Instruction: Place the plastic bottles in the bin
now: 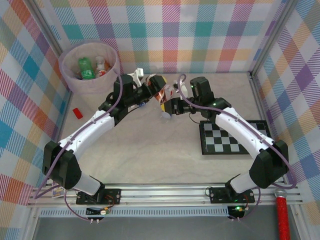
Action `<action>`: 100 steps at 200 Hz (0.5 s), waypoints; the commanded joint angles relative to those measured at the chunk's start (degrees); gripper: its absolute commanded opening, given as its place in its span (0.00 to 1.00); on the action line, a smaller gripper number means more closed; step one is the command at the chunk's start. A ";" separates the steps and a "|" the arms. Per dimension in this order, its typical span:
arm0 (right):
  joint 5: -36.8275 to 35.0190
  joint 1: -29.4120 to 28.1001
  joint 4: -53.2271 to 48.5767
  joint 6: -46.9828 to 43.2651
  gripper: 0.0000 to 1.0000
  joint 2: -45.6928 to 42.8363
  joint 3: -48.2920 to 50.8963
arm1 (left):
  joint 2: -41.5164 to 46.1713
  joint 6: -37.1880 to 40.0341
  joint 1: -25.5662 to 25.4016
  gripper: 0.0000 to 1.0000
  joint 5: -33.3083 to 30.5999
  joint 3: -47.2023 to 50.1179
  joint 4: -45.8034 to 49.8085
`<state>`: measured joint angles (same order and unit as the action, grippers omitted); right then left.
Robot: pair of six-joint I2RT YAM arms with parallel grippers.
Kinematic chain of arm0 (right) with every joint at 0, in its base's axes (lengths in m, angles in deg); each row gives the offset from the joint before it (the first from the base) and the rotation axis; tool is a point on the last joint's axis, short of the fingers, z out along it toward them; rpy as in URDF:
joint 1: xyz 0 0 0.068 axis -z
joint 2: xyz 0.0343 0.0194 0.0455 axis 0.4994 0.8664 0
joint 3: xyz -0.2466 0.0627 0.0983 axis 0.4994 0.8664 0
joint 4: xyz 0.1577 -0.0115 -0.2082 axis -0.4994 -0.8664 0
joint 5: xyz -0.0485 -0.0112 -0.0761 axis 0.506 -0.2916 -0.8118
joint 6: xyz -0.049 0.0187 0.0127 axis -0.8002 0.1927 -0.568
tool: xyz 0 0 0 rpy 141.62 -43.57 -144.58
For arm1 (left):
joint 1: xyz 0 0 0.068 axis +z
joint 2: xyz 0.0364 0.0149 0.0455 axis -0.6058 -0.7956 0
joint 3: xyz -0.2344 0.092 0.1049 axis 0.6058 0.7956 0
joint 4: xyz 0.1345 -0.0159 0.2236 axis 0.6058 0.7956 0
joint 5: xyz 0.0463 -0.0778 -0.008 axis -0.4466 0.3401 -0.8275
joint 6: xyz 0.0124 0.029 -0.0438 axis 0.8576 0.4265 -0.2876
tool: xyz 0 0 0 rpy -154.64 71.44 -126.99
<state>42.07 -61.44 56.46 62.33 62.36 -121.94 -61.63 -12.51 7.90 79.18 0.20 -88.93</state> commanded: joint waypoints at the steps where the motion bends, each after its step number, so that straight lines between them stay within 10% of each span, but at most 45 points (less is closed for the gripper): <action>1: 1.36 -0.51 5.56 1.63 0.13 -0.03 0.88 | -2.07 -3.81 -0.92 0.94 0.19 -0.09 -5.92; 100: 3.08 -0.51 10.10 3.98 0.17 0.03 3.44 | -7.01 -6.21 -0.94 0.54 -2.15 -3.58 -8.09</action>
<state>42.66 -61.49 63.14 66.22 63.47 -119.80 -68.82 -17.58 7.51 77.58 -1.31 -94.01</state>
